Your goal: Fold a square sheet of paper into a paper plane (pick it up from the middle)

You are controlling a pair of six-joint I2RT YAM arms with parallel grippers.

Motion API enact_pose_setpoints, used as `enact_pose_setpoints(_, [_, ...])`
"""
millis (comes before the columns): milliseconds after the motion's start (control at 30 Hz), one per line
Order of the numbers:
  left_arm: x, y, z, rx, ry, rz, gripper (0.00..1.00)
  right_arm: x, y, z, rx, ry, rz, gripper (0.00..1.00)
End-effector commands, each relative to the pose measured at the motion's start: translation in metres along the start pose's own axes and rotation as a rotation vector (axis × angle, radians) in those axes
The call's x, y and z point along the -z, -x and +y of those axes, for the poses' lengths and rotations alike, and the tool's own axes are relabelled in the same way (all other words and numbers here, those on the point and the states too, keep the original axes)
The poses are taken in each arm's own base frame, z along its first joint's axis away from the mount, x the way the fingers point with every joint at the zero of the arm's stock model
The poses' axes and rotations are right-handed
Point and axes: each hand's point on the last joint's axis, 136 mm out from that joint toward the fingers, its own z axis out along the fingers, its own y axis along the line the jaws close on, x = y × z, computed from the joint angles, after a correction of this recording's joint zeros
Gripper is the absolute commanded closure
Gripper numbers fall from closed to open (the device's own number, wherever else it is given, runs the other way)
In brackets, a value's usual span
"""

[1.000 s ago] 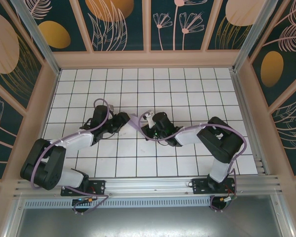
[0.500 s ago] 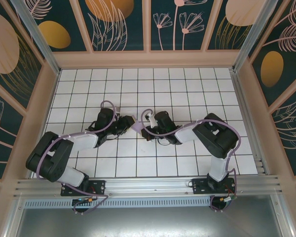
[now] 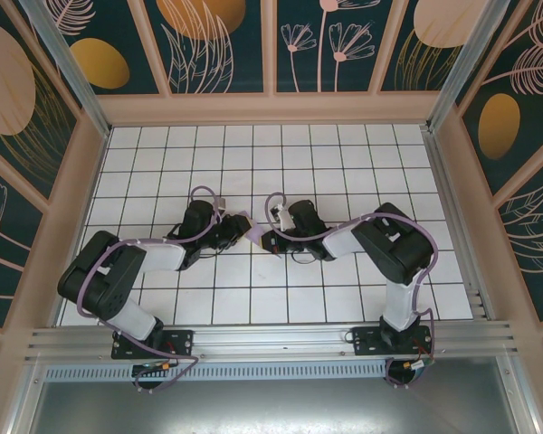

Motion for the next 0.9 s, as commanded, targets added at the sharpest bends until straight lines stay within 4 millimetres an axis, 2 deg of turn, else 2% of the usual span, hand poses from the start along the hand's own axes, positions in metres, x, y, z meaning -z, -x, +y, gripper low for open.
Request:
enact_pose_setpoints(0, [-0.004,-0.004,-0.004,-0.013,-0.034,0.012,0.72,-0.002,0.009,0.013,-0.024,0.078,0.000,1.00])
enact_pose_setpoints(400, [-0.010,-0.006,0.005,-0.023,-0.019,0.020,0.75,-0.003,0.015,0.019,-0.125,0.150,0.045,1.00])
enact_pose_setpoints(867, [-0.019,-0.005,0.020,-0.037,0.026,0.025,0.78,-0.011,0.004,0.003,-0.146,0.102,0.105,1.00])
